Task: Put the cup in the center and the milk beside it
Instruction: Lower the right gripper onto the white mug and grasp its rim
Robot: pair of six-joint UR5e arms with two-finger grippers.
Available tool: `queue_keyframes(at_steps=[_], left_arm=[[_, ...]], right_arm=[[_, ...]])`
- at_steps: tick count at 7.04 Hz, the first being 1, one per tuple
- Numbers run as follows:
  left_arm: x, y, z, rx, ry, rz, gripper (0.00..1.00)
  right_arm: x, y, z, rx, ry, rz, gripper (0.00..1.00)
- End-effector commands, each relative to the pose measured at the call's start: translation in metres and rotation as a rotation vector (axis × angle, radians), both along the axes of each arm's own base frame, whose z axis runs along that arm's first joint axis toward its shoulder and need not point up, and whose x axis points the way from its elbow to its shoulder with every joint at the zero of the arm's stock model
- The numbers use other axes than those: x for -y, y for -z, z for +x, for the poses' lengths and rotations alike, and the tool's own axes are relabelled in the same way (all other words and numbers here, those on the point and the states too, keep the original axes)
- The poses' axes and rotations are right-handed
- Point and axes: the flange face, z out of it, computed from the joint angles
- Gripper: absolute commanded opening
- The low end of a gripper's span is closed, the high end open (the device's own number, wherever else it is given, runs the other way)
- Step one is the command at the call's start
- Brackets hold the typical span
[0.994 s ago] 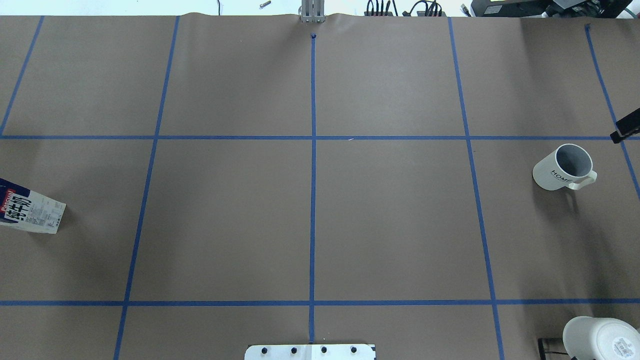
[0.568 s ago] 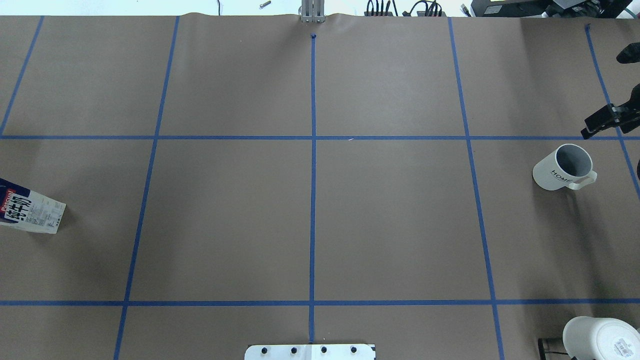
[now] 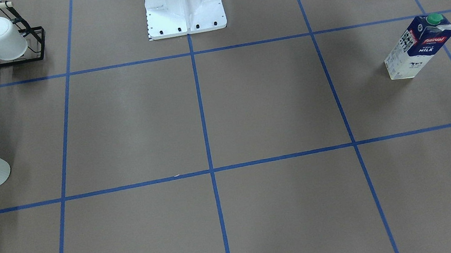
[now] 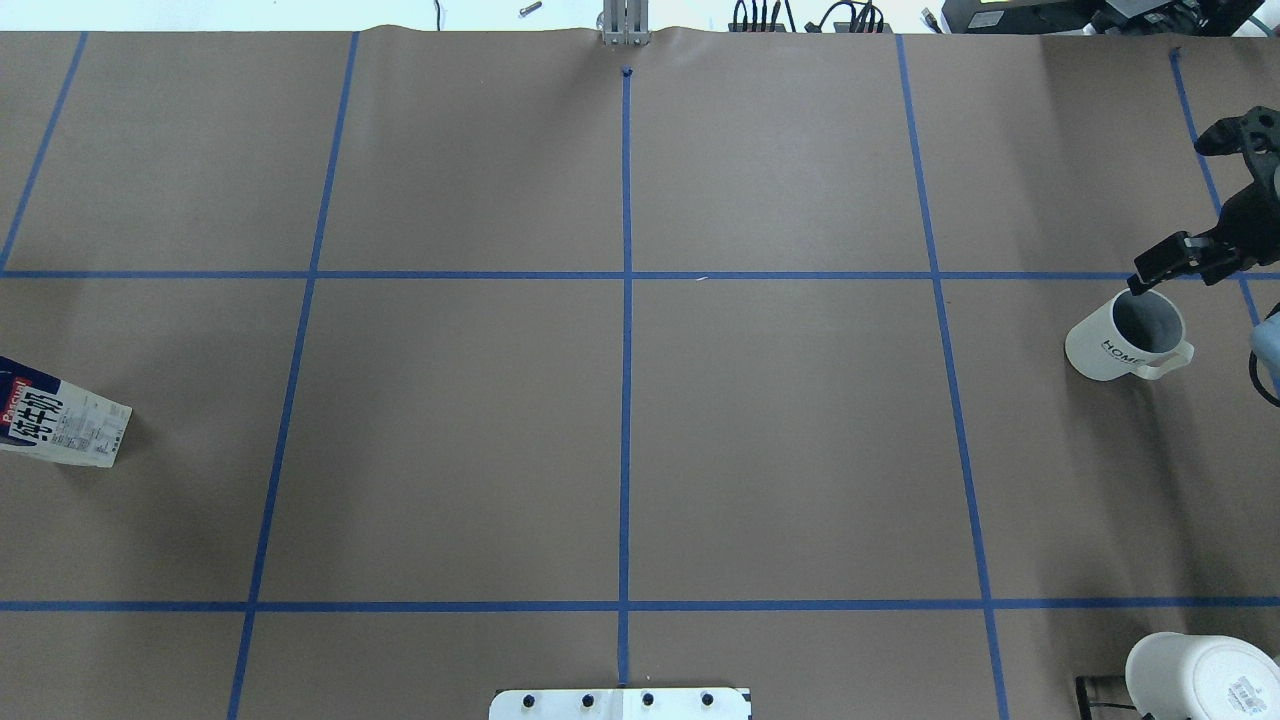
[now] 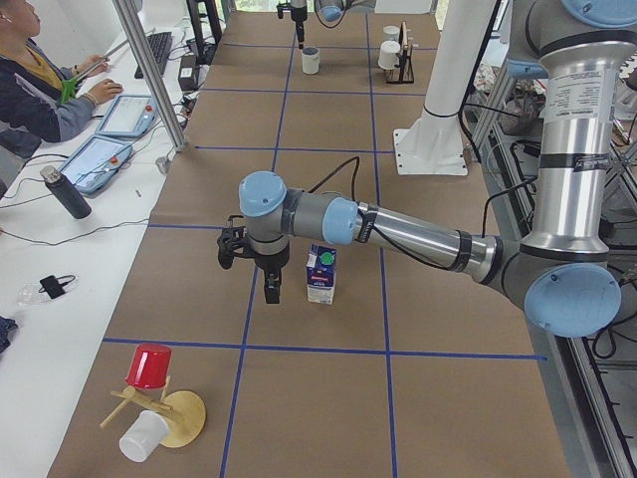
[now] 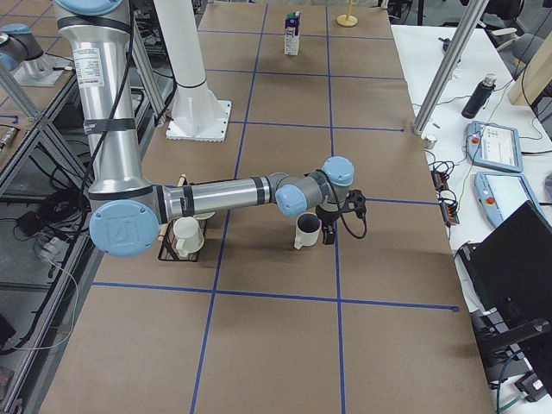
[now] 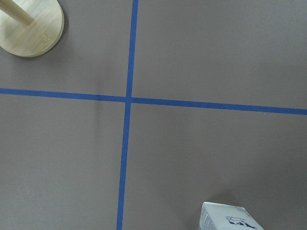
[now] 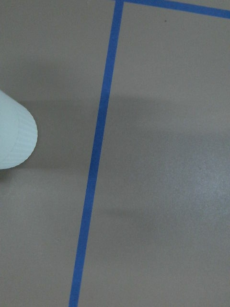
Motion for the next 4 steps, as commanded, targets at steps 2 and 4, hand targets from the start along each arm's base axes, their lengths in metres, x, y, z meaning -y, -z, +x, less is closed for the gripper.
queue_keyframes(at_steps=[2,4], left_arm=[[0.0,0.001,0.0,0.0,0.001,0.0,0.98],[0.0,0.001,0.0,0.0,0.001,0.0,0.98]], right_arm=[[-0.018,-0.006,0.003,0.001,0.014,-0.005,0.97],[-0.023,-0.011,-0.011,-0.013,0.036,-0.009,0.91]])
